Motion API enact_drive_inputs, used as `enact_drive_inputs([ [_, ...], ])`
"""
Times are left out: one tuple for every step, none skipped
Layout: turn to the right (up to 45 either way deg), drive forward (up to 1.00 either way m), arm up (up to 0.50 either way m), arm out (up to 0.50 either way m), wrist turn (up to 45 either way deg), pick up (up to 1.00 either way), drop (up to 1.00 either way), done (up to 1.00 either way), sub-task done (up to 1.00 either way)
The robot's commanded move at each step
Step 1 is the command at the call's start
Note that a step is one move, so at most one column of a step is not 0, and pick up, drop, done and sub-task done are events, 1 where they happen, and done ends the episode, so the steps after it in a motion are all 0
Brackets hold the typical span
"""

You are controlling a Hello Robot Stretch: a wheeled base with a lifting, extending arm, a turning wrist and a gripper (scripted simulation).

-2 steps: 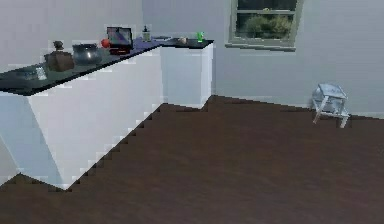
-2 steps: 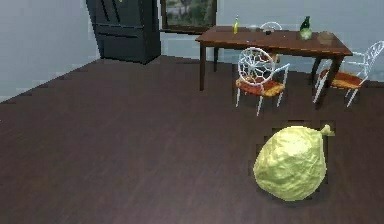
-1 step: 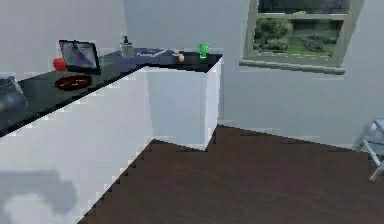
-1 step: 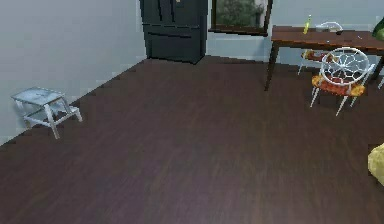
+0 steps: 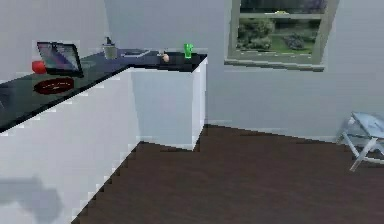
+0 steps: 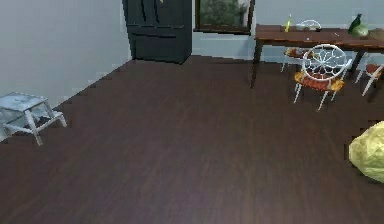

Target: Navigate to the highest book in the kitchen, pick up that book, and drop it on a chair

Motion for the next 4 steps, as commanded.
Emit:
enact_drive_inputs([
  [0.0,1.00,0.00,0.00,0.0,0.00,0.00,0.00,0.00],
  [0.0,0.25,0.00,0.00,0.0,0.00,0.00,0.00,0.00],
  [-45.0,0.00,0.00,0.00,0.0,0.00,0.00,0.00,0.00],
  [-45.0,0.00,0.00,0.00,0.0,0.00,0.00,0.00,0.00],
])
